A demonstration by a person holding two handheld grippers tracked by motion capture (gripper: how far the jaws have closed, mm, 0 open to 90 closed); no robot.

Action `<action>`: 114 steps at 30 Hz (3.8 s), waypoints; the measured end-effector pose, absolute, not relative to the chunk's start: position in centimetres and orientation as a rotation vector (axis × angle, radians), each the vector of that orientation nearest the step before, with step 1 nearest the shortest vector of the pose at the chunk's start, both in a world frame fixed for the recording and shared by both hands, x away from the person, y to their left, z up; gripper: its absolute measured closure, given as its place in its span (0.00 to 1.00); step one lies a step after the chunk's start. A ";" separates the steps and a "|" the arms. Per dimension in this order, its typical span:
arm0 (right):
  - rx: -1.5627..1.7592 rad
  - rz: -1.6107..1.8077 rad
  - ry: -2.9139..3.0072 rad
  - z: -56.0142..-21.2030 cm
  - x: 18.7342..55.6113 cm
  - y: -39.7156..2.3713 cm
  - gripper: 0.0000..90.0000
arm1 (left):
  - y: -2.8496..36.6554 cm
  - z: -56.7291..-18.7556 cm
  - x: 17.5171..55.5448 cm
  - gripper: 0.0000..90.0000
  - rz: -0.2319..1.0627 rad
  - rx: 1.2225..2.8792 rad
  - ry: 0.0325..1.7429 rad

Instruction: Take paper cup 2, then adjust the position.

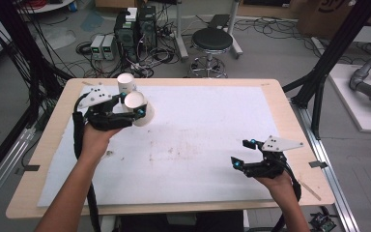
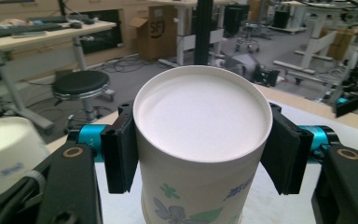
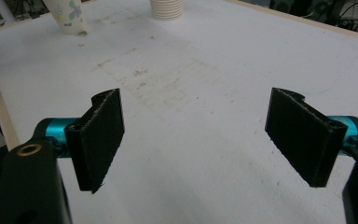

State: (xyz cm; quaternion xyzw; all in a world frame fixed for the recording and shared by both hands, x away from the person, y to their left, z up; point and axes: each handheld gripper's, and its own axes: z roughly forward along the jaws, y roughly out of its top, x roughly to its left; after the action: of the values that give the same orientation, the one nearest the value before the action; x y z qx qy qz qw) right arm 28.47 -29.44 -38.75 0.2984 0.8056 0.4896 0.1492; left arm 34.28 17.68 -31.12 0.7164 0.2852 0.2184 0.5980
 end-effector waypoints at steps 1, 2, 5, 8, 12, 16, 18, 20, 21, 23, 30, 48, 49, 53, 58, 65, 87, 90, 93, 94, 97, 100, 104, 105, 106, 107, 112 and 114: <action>0.838 1.411 2.317 -38.7 28.5 -29.4 0.22 | 17.4 -31.3 34.1 0.41 0.496 1.664 0.655; 0.831 1.416 2.322 -38.6 28.5 -29.3 0.22 | 17.2 -31.5 33.9 0.40 0.481 1.666 0.646; 0.822 1.431 2.326 -38.5 28.7 -29.1 0.22 | 16.3 -32.2 33.5 0.40 0.441 1.695 0.617; 0.802 1.435 2.342 -38.4 29.0 -28.7 0.22 | 15.5 -32.7 33.2 0.40 0.411 1.708 0.599; 0.775 1.438 2.355 -38.1 29.4 -28.2 0.22 | 14.2 -33.3 33.3 0.40 0.374 1.741 0.569; 0.774 1.443 2.354 -38.1 29.6 -28.1 0.22 | 13.5 -33.8 33.7 0.40 0.336 1.752 0.555; 0.775 1.444 2.355 -38.1 29.7 -28.2 0.22 | 13.0 -34.1 33.9 0.40 0.331 1.768 0.547; 0.786 1.439 2.363 -38.3 29.8 -28.3 0.22 | 12.5 -34.4 34.0 0.40 0.318 1.782 0.536; 0.788 1.440 2.364 -38.4 29.8 -28.3 0.22 | 12.3 -34.6 34.0 0.40 0.314 1.783 0.537; 0.792 1.443 2.367 -38.5 29.9 -28.4 0.22 | 12.1 -34.9 34.0 0.40 0.311 1.790 0.542; 0.791 1.452 2.376 -38.5 30.3 -28.1 0.22 | 11.1 -36.0 34.1 0.40 0.279 1.809 0.524; 0.745 1.531 2.382 -38.2 29.9 -26.4 0.22 | 8.8 -36.0 32.3 0.40 0.197 1.797 0.398; 0.715 1.551 2.387 -38.0 29.9 -26.0 0.22 | 8.6 -36.2 32.3 0.40 0.188 1.805 0.392; 0.672 1.576 2.416 -37.9 29.7 -25.4 0.22 | 8.3 -36.4 32.1 0.40 0.165 1.804 0.382; 0.629 1.598 2.449 -38.0 29.5 -24.8 0.22 | 7.9 -36.5 31.5 0.39 0.132 1.819 0.360; 0.563 1.602 2.490 -38.1 29.5 -23.7 0.22 | 7.2 -36.5 31.4 0.39 0.091 1.825 0.320; 0.439 1.636 2.590 -38.6 29.7 -20.9 0.22 | 6.0 -36.4 31.0 0.40 0.005 1.832 0.217; 0.428 1.635 2.598 -38.6 29.7 -20.6 0.22 | 5.9 -36.4 31.0 0.40 -0.003 1.831 0.209; 0.408 1.646 2.620 -38.8 29.7 -20.0 0.22 | 5.6 -36.5 30.8 0.40 -0.025 1.824 0.201; 0.400 1.650 2.622 -38.8 29.8 -19.9 0.22 | 5.5 -36.5 30.8 0.40 -0.029 1.824 0.200; 0.390 1.654 2.633 -38.9 29.8 -19.7 0.22 | 5.4 -36.6 30.8 0.40 -0.039 1.819 0.191; 0.383 1.671 2.647 -39.1 29.8 -19.5 0.25 | 5.2 -36.9 30.8 0.40 -0.071 1.796 0.186; 0.371 1.725 2.666 -39.3 29.9 -19.5 0.32 | 5.2 -37.0 30.8 0.40 -0.078 1.794 0.179; 0.375 1.726 2.669 -39.3 29.9 -19.5 0.33 | 5.2 -37.0 30.7 0.40 -0.079 1.796 0.182; 0.375 1.726 2.669 -39.3 29.9 -19.5 0.33 | 5.2 -37.0 30.7 0.40 -0.079 1.796 0.182; 0.382 1.727 2.677 -39.3 29.9 -19.6 0.35 | 5.2 -37.0 30.7 0.40 -0.082 1.796 0.183; 0.360 1.705 2.703 -39.3 29.8 -19.5 0.38 | 5.2 -36.9 30.6 0.39 -0.077 1.822 0.176; 0.343 1.646 2.739 -39.1 29.9 -19.4 0.39 | 5.3 -36.8 30.4 0.21 -0.042 1.839 0.212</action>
State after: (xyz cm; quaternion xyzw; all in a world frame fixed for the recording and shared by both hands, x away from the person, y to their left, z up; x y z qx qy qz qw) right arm 29.85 -19.43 -39.11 0.1066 0.8516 0.5119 -0.0362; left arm 30.39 5.29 -36.77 0.7935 0.0914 -0.0180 0.6014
